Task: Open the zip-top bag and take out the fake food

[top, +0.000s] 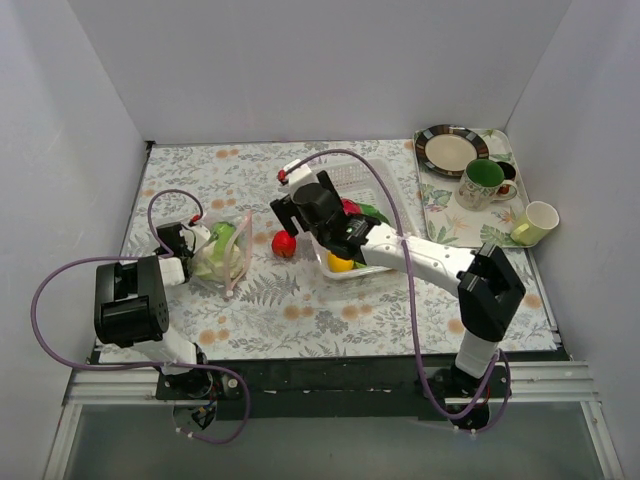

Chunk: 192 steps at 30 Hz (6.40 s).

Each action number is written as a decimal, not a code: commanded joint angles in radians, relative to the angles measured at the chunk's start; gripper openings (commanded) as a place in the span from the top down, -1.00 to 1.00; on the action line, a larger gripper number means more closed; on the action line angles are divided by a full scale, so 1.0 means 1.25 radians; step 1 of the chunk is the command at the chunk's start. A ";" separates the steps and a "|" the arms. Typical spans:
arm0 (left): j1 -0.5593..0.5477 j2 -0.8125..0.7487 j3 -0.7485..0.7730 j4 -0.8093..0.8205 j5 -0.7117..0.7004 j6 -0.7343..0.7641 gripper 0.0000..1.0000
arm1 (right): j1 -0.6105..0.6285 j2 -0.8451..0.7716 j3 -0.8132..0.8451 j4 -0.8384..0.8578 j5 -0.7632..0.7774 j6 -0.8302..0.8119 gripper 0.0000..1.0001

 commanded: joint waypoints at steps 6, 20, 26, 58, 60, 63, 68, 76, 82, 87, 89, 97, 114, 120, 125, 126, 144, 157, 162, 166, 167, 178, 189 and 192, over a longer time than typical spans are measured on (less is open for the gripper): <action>-0.007 0.002 -0.051 -0.125 0.084 -0.040 1.00 | 0.065 0.135 0.160 -0.082 0.011 -0.016 -0.97; -0.007 -0.035 -0.051 -0.153 0.103 -0.040 1.00 | 0.035 0.304 0.209 -0.090 -0.081 0.080 -0.97; -0.009 -0.043 -0.054 -0.157 0.108 -0.043 1.00 | 0.028 0.334 0.198 -0.072 -0.106 0.096 -0.97; -0.103 -0.112 -0.191 -0.124 0.052 0.014 1.00 | -0.070 -0.102 -0.128 -0.041 0.062 0.097 0.55; -0.104 -0.134 -0.176 -0.164 0.061 0.000 1.00 | -0.101 -0.123 -0.182 -0.049 0.083 0.149 0.56; -0.105 -0.163 -0.165 -0.207 0.076 -0.013 1.00 | -0.144 -0.161 -0.259 -0.046 0.098 0.190 0.57; -0.109 -0.179 -0.162 -0.232 0.077 -0.029 1.00 | -0.153 -0.171 -0.246 -0.074 0.103 0.195 -0.82; -0.120 -0.165 -0.159 -0.233 0.073 -0.053 1.00 | -0.066 -0.247 -0.229 -0.031 0.063 0.086 -0.97; -0.126 -0.132 -0.144 -0.218 0.060 -0.061 1.00 | 0.111 -0.222 -0.268 0.096 0.011 -0.002 -0.97; -0.135 -0.120 -0.138 -0.216 0.052 -0.059 1.00 | 0.137 -0.153 -0.250 0.200 -0.054 -0.050 -0.97; -0.137 -0.116 -0.140 -0.213 0.049 -0.057 1.00 | 0.137 -0.099 -0.211 0.210 -0.068 -0.064 -0.97; -0.141 -0.086 -0.130 -0.197 0.040 -0.052 1.00 | 0.133 0.057 -0.109 0.279 -0.340 -0.112 -0.97; -0.141 -0.089 -0.131 -0.183 0.032 -0.021 1.00 | 0.060 0.176 -0.093 0.372 -0.589 -0.039 -0.97; -0.141 -0.085 -0.138 -0.159 0.023 -0.010 1.00 | 0.010 0.124 -0.162 0.389 -0.608 -0.059 -0.97; -0.141 -0.068 -0.126 -0.161 0.021 -0.019 1.00 | -0.002 0.143 -0.145 0.393 -0.632 -0.059 -0.97; -0.140 -0.070 -0.124 -0.162 0.021 -0.018 1.00 | -0.002 0.160 -0.128 0.391 -0.635 -0.059 -0.97; -0.141 -0.078 -0.105 -0.173 0.017 -0.004 1.00 | -0.003 0.315 0.017 0.403 -0.730 -0.016 -0.97; -0.213 -0.133 -0.129 -0.250 -0.010 -0.054 1.00 | 0.006 0.326 0.028 0.423 -0.852 0.115 -0.15; -0.213 -0.130 -0.146 -0.226 -0.042 -0.056 1.00 | 0.017 0.187 -0.095 0.403 -0.816 0.112 0.94; -0.211 -0.102 -0.144 -0.197 -0.087 -0.054 1.00 | 0.028 0.054 -0.187 0.312 -0.754 0.088 0.97; -0.209 -0.097 -0.144 -0.195 -0.093 -0.053 1.00 | 0.029 0.026 -0.228 0.274 -0.728 0.086 0.97; -0.206 -0.117 -0.135 -0.230 -0.122 -0.069 1.00 | 0.029 -0.350 -0.371 0.030 -0.431 0.058 0.97; -0.207 -0.225 -0.140 -0.319 -0.097 -0.068 1.00 | -0.258 -0.375 -0.285 -0.067 -0.052 0.157 0.62; -0.207 -0.236 -0.138 -0.327 -0.095 -0.069 1.00 | -0.272 -0.289 -0.217 -0.140 -0.055 0.155 -0.27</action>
